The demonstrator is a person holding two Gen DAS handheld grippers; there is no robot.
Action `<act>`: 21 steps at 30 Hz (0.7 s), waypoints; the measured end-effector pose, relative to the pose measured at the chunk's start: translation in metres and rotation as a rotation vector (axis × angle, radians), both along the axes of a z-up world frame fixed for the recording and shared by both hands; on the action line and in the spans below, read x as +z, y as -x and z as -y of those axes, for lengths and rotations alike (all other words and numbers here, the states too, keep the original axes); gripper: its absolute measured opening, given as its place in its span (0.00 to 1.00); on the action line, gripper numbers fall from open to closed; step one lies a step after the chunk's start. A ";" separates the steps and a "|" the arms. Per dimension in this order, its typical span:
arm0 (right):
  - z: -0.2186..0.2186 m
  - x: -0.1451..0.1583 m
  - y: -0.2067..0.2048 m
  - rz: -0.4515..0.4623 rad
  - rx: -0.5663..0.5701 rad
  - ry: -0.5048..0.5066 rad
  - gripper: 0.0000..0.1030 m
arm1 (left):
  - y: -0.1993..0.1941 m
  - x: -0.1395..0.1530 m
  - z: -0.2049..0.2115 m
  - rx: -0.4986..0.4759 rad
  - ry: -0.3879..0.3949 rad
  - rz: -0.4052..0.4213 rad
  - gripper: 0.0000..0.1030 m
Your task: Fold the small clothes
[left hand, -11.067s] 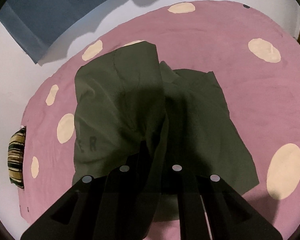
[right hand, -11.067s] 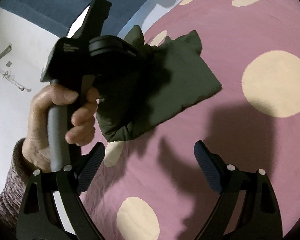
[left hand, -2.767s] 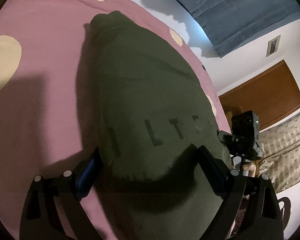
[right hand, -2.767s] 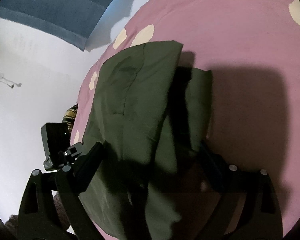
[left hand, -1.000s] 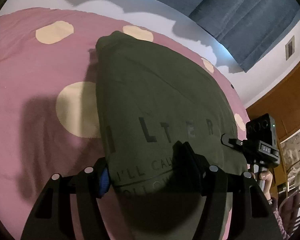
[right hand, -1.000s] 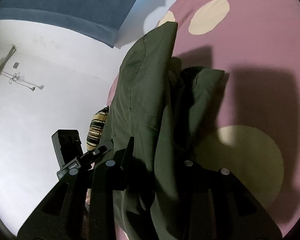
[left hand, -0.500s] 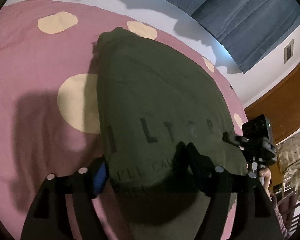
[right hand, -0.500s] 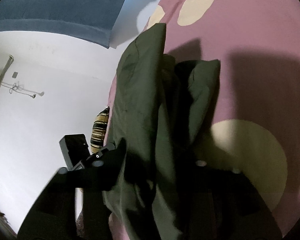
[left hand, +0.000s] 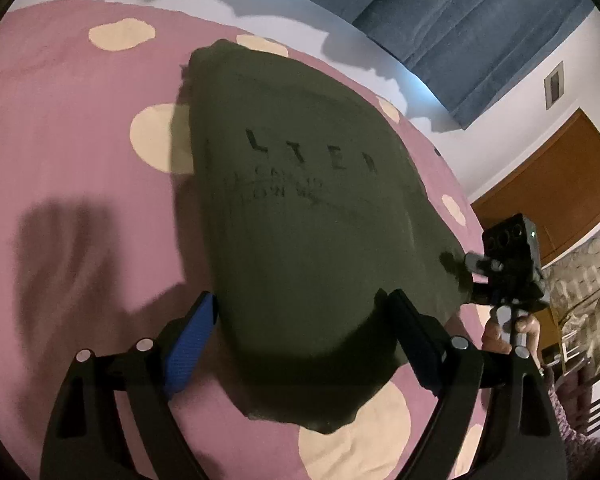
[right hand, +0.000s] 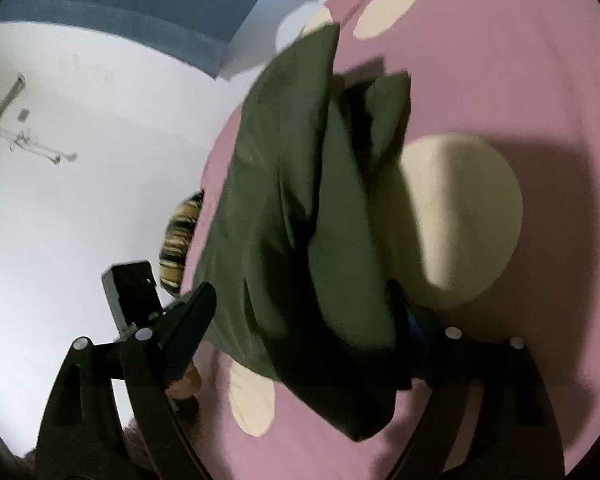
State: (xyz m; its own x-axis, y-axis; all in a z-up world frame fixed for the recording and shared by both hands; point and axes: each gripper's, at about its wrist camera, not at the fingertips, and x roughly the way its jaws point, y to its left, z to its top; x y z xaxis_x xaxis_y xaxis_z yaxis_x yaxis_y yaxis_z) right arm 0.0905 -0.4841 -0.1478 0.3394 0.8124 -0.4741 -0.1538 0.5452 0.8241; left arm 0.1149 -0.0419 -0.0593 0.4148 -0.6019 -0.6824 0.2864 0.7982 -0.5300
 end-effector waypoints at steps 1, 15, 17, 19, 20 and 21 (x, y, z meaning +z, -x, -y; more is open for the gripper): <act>-0.002 -0.001 0.002 0.006 0.006 0.018 0.82 | 0.000 -0.003 -0.001 0.004 0.013 -0.010 0.83; -0.017 0.007 0.031 0.039 0.029 0.030 0.27 | 0.003 0.010 -0.008 0.009 -0.064 0.019 0.61; -0.017 0.000 0.032 0.027 0.025 0.012 0.26 | 0.003 0.004 -0.011 -0.002 -0.065 0.021 0.61; -0.013 -0.011 0.030 0.009 0.018 -0.005 0.27 | 0.004 0.001 -0.011 -0.006 -0.070 0.034 0.61; -0.013 -0.016 0.030 0.001 0.013 -0.013 0.27 | 0.005 0.001 -0.009 -0.009 -0.078 0.047 0.62; -0.012 -0.020 0.030 -0.006 0.008 -0.030 0.27 | 0.005 0.001 -0.008 -0.011 -0.085 0.057 0.62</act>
